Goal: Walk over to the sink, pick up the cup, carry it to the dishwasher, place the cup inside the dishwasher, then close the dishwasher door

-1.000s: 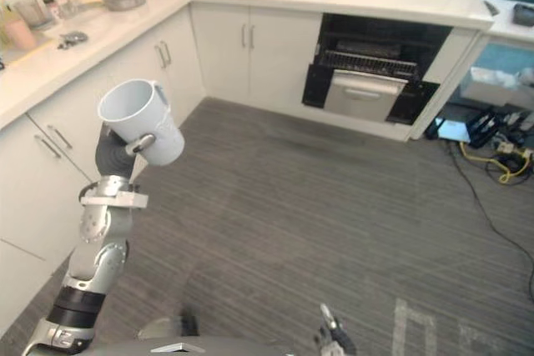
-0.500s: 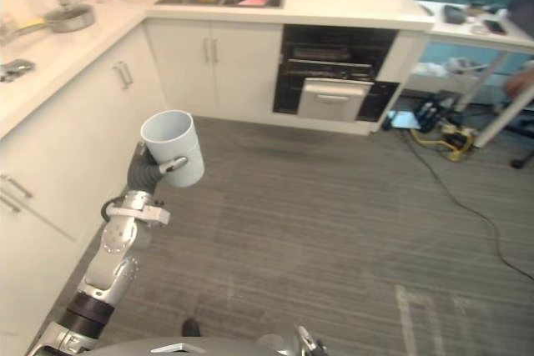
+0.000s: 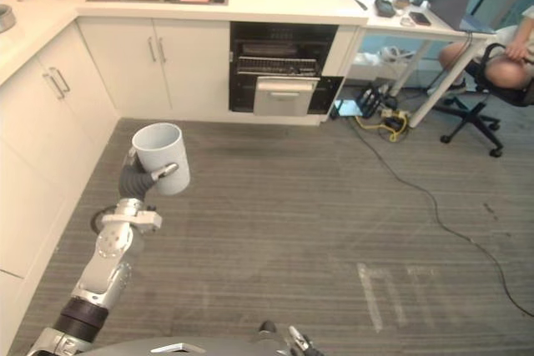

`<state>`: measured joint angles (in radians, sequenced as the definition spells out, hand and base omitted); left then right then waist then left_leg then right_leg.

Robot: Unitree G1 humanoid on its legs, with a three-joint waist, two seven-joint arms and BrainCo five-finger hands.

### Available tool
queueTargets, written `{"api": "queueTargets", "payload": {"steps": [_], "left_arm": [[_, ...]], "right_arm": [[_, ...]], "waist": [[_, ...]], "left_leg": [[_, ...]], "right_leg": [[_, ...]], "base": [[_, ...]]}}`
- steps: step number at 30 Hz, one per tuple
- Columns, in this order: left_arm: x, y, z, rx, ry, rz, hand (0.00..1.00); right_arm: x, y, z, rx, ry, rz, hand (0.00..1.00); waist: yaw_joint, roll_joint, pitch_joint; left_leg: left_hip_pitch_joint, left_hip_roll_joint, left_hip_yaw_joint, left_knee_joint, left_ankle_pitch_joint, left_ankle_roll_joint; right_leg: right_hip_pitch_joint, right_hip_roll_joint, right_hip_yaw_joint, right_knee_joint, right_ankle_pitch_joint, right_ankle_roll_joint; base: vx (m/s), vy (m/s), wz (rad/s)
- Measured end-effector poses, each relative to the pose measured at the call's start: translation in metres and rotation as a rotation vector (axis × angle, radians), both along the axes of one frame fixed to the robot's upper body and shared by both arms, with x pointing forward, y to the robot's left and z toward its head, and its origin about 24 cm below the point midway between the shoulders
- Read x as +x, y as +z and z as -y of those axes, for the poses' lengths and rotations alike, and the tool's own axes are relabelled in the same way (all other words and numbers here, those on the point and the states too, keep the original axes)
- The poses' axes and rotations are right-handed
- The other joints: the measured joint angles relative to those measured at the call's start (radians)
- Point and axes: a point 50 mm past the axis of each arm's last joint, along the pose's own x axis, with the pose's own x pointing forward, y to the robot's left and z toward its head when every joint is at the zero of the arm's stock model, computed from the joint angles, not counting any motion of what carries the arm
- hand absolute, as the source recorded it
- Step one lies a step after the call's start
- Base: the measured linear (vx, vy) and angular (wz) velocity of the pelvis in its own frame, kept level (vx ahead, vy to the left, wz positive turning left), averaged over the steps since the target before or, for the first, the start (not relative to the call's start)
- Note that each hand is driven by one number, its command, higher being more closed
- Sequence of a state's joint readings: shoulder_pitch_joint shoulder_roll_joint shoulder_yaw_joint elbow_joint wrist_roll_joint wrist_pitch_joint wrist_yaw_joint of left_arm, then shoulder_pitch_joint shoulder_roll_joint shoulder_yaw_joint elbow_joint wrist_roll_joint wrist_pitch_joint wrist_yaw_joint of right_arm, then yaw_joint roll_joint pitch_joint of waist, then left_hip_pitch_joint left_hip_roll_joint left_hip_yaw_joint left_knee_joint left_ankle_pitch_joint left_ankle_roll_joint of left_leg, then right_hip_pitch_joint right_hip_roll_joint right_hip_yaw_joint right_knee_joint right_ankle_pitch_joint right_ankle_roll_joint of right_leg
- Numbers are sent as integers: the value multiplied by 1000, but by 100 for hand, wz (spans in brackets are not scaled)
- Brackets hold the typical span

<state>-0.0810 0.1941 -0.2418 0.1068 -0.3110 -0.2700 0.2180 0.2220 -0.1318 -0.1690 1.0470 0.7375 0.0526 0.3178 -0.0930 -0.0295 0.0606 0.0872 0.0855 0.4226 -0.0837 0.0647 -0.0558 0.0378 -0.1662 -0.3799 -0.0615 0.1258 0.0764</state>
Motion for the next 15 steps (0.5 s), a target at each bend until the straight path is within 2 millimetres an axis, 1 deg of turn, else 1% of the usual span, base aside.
{"api": "queueTargets", "payload": {"steps": [2,4,6,7,8,9,11,13,14,15], "left_arm": [[0,-6,-2,-2,26,-30,100],[0,-7,-2,-10,39,-36,100],[0,-7,0,-39,43,-40,100],[1,-8,0,-57,37,-44,100],[1,-8,0,-70,30,-47,100],[1,-9,-1,-77,26,-56,100],[1,-9,-1,-83,12,-61,100],[1,-10,0,-89,-3,-67,100],[-2,-1,17,-137,-61,-51,100],[-4,-3,17,-143,-51,-66,100]], "right_arm": [[0,0,0,1,-8,-16,0],[-2,-1,2,-9,-42,-37,0],[-6,-2,5,-43,-61,-82,0],[-14,-4,6,-85,-56,-139,0],[-19,-5,5,-105,-64,-176,0],[-19,-5,6,-121,-76,-179,0],[-16,-4,10,-156,-68,-173,0],[0,-2,15,-186,-74,-117,0],[32,10,25,-300,11,34,0],[32,10,24,-305,32,34,0]], "waist": [[-5,5,-3],[-12,12,-6],[-27,28,-8],[-34,40,-14],[-33,46,-12],[-30,48,-10],[-23,49,-9],[-15,52,-6],[-15,-1,1],[-14,12,-8]], "left_leg": [[-3,0,11,1,-5,-1],[-9,0,10,6,-6,-1],[-23,-5,-6,5,-2,4],[-34,-8,-26,5,1,8],[-36,-9,-44,5,4,10],[-34,-8,-59,5,4,10],[-31,-6,-68,4,4,9],[-28,-4,-69,0,3,9],[-19,-79,-67,88,-118,51],[-12,-74,-69,102,-118,54]], "right_leg": [[0,5,13,-20,6,1],[-2,5,13,-19,5,2],[-4,1,-9,-19,3,5],[0,-1,-27,-18,1,4],[9,-2,-44,-18,-2,5],[21,-1,-54,-18,-3,6],[32,-1,-71,-10,-16,5],[9,-12,-73,52,-57,2],[-107,-186,-31,486,-210,-28],[-128,-185,0,538,-176,-51]], "base": [[3,-13,-13],[32,-9,0],[49,0,28],[56,6,48],[72,10,55],[55,7,39],[33,10,27],[62,109,41],[184,263,78],[279,297,72]]}}
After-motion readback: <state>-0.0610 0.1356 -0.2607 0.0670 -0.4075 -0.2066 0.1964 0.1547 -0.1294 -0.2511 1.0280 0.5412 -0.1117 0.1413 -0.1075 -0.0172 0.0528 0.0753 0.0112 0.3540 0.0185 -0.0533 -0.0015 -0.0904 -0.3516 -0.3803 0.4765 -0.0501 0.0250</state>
